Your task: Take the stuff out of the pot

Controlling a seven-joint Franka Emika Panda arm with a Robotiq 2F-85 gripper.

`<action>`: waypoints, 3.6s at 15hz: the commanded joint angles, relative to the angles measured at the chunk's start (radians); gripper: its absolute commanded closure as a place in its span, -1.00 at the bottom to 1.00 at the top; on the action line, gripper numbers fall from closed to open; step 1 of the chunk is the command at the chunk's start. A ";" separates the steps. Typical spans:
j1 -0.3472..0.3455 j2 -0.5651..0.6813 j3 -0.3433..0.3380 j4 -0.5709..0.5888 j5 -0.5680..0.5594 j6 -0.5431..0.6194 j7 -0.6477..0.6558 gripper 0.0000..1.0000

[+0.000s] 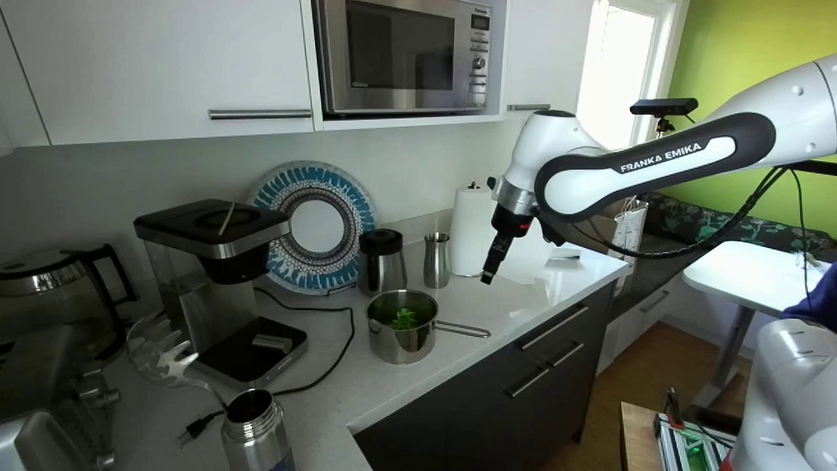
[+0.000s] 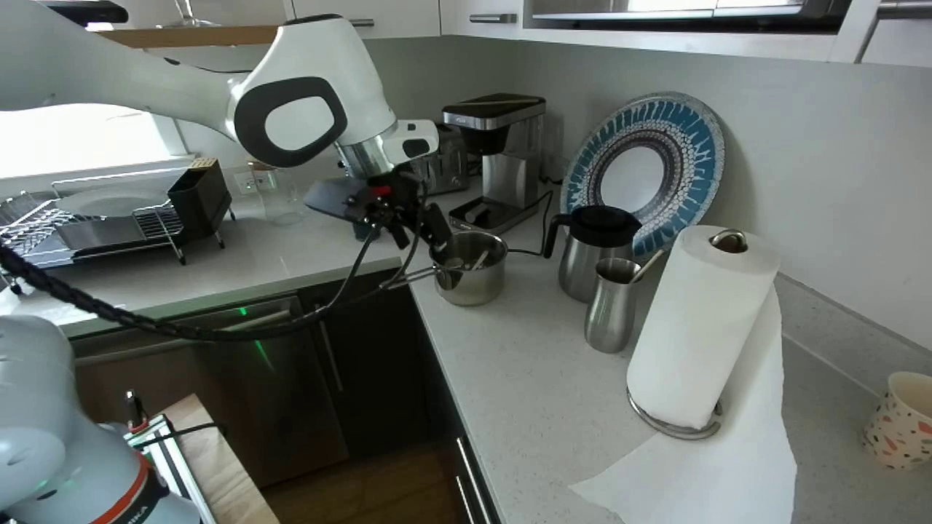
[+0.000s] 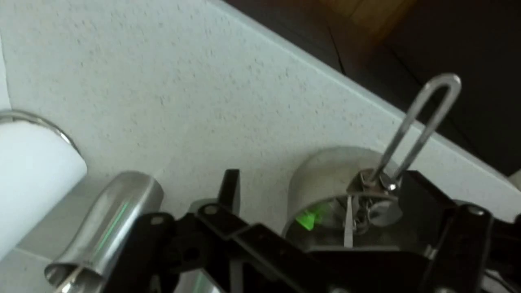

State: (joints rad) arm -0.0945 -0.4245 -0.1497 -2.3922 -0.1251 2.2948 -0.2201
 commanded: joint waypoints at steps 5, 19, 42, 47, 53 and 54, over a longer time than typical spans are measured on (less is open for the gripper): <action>-0.010 0.122 0.048 0.087 -0.007 0.067 0.152 -1.00; -0.011 0.574 0.064 0.425 0.075 -0.070 0.503 -1.00; 0.034 0.639 0.000 0.532 -0.113 -0.039 0.489 0.98; 0.034 0.648 -0.014 0.560 -0.278 -0.039 0.550 0.90; 0.075 0.645 -0.038 0.595 -0.497 -0.074 0.635 0.98; 0.093 0.657 -0.041 0.614 -0.573 -0.102 0.659 0.98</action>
State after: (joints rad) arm -0.0455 0.2176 -0.1745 -1.8330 -0.5424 2.2538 0.3780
